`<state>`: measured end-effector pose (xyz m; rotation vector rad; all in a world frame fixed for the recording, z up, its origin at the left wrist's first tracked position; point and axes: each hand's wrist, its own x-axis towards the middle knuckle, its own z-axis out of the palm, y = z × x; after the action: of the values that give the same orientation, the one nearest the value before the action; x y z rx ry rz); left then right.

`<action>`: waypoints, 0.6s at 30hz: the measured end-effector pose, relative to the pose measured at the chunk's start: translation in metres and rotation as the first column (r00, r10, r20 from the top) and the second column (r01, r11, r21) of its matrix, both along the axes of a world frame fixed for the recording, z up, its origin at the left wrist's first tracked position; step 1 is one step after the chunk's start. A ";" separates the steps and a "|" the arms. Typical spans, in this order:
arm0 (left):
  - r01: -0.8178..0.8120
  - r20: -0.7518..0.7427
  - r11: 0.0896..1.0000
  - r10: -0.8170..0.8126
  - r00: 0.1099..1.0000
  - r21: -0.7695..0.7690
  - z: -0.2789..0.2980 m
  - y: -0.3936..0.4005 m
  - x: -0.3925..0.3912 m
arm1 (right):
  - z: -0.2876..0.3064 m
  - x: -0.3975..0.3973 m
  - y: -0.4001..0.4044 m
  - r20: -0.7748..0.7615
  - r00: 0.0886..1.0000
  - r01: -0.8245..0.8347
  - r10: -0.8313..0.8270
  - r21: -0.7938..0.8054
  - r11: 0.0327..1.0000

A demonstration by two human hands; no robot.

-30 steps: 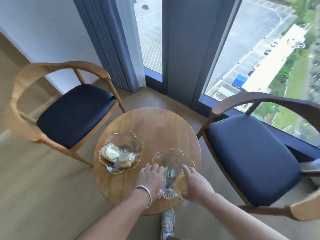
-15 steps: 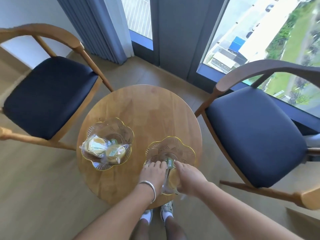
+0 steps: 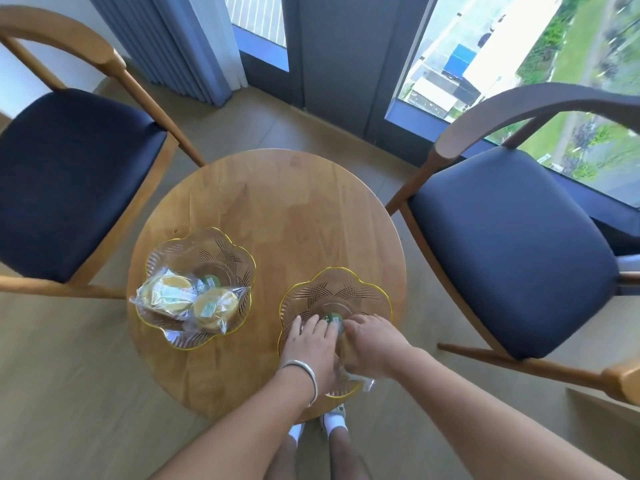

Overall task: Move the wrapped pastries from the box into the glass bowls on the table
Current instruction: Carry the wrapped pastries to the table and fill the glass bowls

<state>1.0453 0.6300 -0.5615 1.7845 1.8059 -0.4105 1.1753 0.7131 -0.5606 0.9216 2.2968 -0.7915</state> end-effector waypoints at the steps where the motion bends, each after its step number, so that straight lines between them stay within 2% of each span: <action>1: 0.008 0.006 1.000 -0.008 1.000 -0.008 -0.002 -0.001 -0.002 | -0.001 0.001 -0.001 -0.008 1.000 0.006 -0.006 0.016 1.000; 7: 0.046 0.016 0.999 -0.046 0.999 -0.016 0.007 -0.005 -0.012 | 0.010 0.011 -0.007 -0.041 0.999 0.032 -0.028 0.106 0.994; 13: 0.081 -0.035 0.996 -0.080 0.996 0.034 0.050 0.001 -0.025 | 0.051 0.027 -0.014 -0.065 0.973 0.228 -0.219 0.200 0.953; 18: 0.150 -0.076 0.979 -0.140 0.987 0.136 0.102 0.029 -0.029 | 0.104 0.043 -0.015 -0.119 0.907 0.421 -0.404 0.294 0.858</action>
<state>1.0163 0.6591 -0.4597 2.0310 1.7943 -0.4110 1.2180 0.6985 -0.4569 1.5971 2.3419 -0.6262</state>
